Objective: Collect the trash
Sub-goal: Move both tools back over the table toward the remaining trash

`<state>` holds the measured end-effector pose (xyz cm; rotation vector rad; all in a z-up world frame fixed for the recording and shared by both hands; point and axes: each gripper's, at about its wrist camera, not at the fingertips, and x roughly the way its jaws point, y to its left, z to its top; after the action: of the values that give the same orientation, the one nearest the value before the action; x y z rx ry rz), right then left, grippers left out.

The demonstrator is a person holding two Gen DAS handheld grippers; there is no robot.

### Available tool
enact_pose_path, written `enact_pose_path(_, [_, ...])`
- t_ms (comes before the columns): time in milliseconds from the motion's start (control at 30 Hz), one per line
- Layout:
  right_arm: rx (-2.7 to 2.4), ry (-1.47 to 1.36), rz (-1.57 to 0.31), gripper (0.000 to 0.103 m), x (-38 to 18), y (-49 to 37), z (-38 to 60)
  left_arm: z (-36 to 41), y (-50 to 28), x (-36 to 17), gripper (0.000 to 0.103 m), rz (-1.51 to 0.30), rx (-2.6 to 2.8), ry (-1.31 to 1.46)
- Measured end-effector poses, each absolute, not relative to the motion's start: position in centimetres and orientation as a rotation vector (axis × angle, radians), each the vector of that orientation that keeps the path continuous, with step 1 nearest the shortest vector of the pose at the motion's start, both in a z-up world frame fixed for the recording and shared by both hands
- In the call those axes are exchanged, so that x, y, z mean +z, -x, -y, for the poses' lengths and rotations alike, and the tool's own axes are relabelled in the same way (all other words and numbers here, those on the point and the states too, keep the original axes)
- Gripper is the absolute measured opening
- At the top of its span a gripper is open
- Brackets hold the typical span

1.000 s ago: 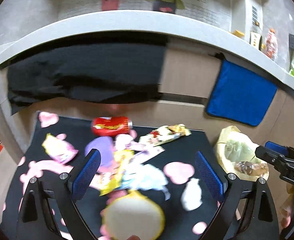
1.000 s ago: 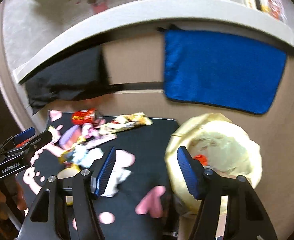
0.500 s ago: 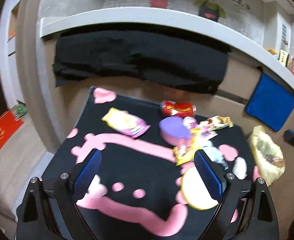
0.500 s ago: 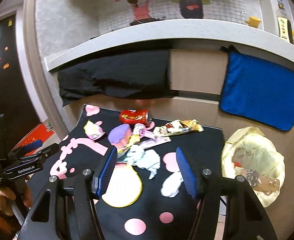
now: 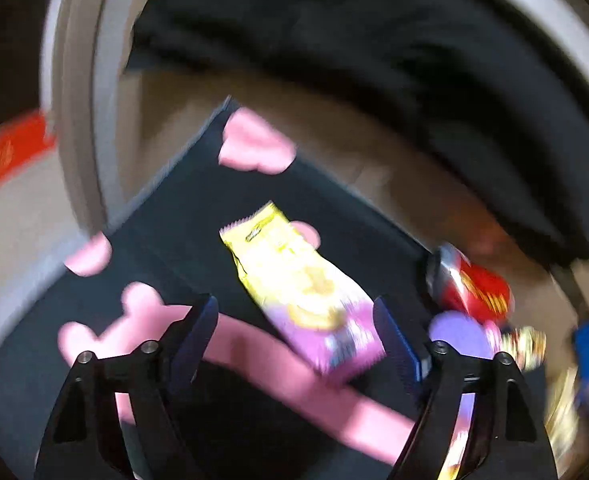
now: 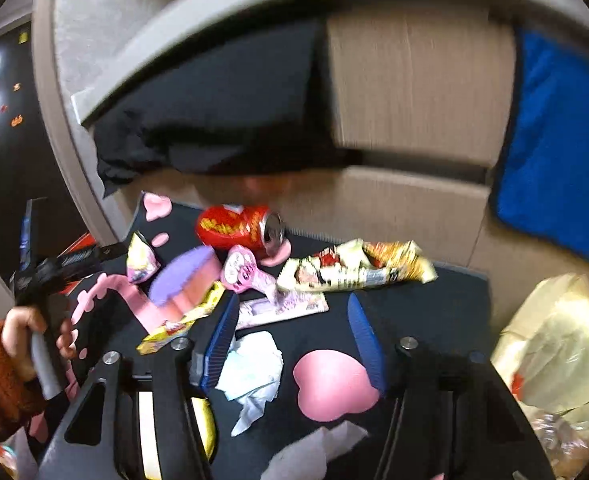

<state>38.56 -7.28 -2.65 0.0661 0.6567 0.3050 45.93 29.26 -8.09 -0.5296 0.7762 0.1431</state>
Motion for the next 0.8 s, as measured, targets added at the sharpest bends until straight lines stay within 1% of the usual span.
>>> enact_pose_path(67, [0.275, -0.031, -0.682, 0.053, -3.3, -39.9, 7.3, -29.9, -47.8, -8.8, 0.078, -0.792, 0.182, 0.608])
enact_pose_path(133, [0.271, -0.018, -0.698, 0.053, -3.6, -40.7, 7.5, -30.1, -48.8, -8.9, 0.078, -0.767, 0.231, 0.637])
enact_pose_path(233, [0.274, -0.017, -0.693, 0.053, -3.9, -41.1, 8.3, -29.7, -50.2, -9.3, 0.078, -0.766, 0.316, 0.595])
enact_pose_path(300, [0.282, -0.021, -0.685, 0.053, -4.2, -40.5, 8.8, -29.3, -50.2, -9.6, 0.076, -0.756, 0.343, 0.565])
enact_pose_path(333, [0.288, -0.024, -0.684, 0.053, -4.3, -39.9, 9.1, -29.2, -50.0, -9.6, 0.074, -0.761, 0.348, 0.546])
enact_pose_path(400, [0.294, -0.031, -0.678, 0.053, -4.2, -38.7, 9.6, -28.7, -49.2, -9.6, 0.058, -0.764, 0.341, 0.506])
enact_pose_path(433, [0.292, -0.039, -0.675, 0.053, -4.1, -37.6, 10.0, -28.5, -48.6, -9.6, 0.055, -0.772, 0.336, 0.490])
enact_pose_path(467, [0.292, -0.049, -0.681, 0.053, -4.0, -36.9, 10.3, -28.4, -47.8, -9.5, 0.047, -0.783, 0.325, 0.484])
enact_pose_path(533, [0.303, -0.096, -0.711, 0.053, -3.8, -35.2, 11.1, -28.2, -45.6, -9.3, 0.039, -0.801, 0.284, 0.494])
enact_pose_path(633, [0.321, -0.135, -0.731, 0.054, -3.6, -33.3, 11.1, -26.6, -41.9, -8.5, 0.038, -0.846, 0.168, 0.451])
enact_pose_path(800, [0.325, -0.065, -0.739, 0.054, -4.2, -31.4, 9.2, -23.1, -35.1, -6.8, 0.036, -0.868, 0.000, 0.339])
